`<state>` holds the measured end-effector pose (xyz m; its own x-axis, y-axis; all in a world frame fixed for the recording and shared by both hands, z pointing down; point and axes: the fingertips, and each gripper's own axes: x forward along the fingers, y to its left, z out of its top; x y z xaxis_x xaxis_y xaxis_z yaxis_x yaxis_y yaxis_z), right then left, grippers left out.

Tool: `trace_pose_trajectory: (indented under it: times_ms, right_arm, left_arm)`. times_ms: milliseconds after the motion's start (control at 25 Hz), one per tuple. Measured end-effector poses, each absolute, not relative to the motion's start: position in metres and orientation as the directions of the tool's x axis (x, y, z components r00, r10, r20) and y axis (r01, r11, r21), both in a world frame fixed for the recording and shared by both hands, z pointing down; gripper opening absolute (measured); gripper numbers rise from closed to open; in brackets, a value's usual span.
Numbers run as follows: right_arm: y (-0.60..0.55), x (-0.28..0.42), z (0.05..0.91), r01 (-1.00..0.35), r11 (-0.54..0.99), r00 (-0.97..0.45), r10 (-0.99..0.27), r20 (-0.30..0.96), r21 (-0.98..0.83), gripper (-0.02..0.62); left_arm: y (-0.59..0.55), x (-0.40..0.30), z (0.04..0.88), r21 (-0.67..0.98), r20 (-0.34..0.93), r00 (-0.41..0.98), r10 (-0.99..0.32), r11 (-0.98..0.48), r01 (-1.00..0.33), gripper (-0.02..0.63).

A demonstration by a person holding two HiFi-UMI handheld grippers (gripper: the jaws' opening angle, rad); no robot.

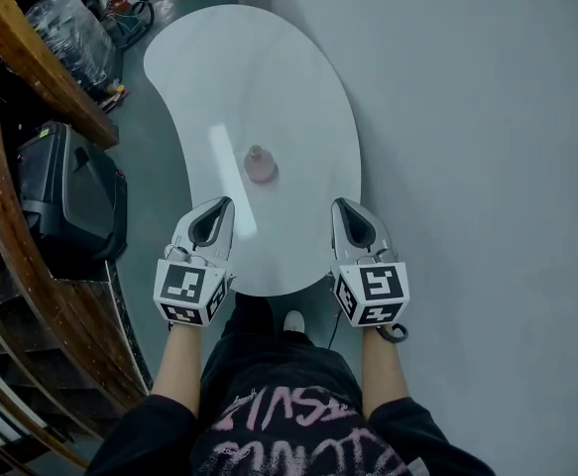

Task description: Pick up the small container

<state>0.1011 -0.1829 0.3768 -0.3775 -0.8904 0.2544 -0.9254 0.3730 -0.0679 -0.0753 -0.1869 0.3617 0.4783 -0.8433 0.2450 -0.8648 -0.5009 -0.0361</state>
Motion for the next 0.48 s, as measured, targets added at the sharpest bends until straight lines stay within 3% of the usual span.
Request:
trace_pose_trajectory:
  times_ms: [480]
  right_arm:
    - [-0.200,0.094,0.389,-0.927,0.369,-0.372,-0.878,0.302,-0.067,0.021]
  left_arm:
    - [-0.206,-0.078,0.377,-0.020,0.280,0.481,-0.831,-0.506,-0.862,0.001]
